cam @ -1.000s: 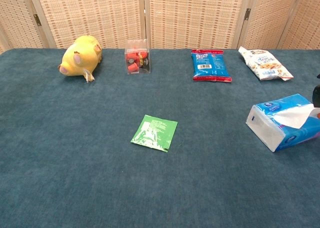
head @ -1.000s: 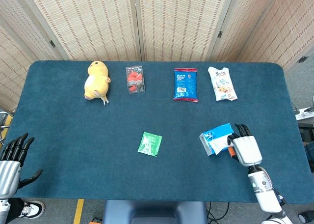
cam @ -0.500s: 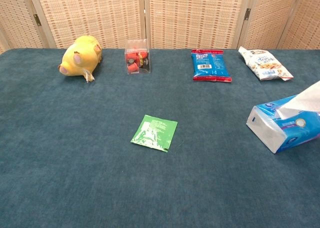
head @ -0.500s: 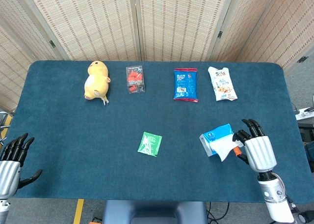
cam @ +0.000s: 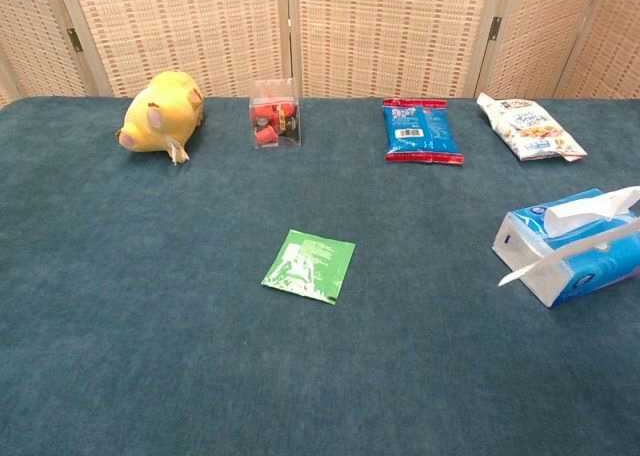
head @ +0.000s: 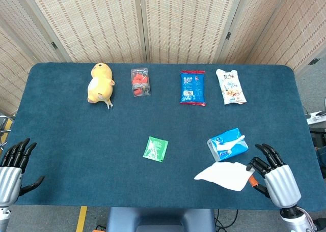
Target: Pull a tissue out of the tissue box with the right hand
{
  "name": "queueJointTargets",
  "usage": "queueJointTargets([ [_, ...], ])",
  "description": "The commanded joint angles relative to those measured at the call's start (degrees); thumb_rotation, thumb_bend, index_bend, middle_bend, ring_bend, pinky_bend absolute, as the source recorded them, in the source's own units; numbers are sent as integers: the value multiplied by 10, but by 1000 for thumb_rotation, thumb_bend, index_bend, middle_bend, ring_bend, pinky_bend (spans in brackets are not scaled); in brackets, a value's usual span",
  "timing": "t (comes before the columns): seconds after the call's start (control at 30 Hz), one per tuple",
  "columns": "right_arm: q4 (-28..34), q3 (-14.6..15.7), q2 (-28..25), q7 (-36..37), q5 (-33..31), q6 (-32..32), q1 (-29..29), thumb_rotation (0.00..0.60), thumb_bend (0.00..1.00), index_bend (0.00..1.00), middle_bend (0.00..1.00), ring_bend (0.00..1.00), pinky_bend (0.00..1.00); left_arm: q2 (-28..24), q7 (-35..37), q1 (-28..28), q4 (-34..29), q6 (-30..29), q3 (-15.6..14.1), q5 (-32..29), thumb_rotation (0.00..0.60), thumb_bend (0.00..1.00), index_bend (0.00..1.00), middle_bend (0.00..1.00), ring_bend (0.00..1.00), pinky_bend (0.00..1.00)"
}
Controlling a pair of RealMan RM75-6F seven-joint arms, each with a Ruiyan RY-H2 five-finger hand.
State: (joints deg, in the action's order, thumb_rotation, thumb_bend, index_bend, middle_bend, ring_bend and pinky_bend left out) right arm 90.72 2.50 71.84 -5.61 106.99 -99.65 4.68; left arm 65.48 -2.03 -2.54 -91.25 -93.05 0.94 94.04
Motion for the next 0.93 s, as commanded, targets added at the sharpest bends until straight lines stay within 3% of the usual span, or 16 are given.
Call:
queueJointTargets([
  [0.03,-11,2,0,-13,-29,41,0,600,394,672,507,176,194,0,0,0,0,-1,0,-1,600,246,0,0,0,136],
  [0.13,-10,-4,2,-26,-52,65,3,600,392,662,467,169,194,0,1,0,0,0,1,-2,600,246,0,0,0,136],
  [0.23,-8,-6,0,-31,-64,79,5,600,386,575,401,124,161,0,1,0,1,0,1,-2,600,246,0,0,0,136],
  [0.27,-8,-5,-1,-32,-67,82,6,600,377,507,351,99,135,0,1,0,1,1,1,-2,600,246,0,0,0,136],
  [0.37,16,-5,-22,-59,-113,131,8,600,308,96,62,0,6,2,-1,-1,2,3,0,0,600,246,0,0,0,135],
  [0.43,31,-10,-27,-75,-123,134,8,600,280,9,9,0,0,2,-1,-1,3,3,-1,0,600,246,0,0,0,135],
  [0.6,47,-18,-35,-90,-134,129,3,600,218,0,0,0,0,2,0,-1,3,2,0,0,600,246,0,0,0,135],
  [0.93,55,-22,-46,-84,-136,125,-2,600,213,0,0,0,0,3,-2,-1,3,2,-1,3,600,246,0,0,0,135],
])
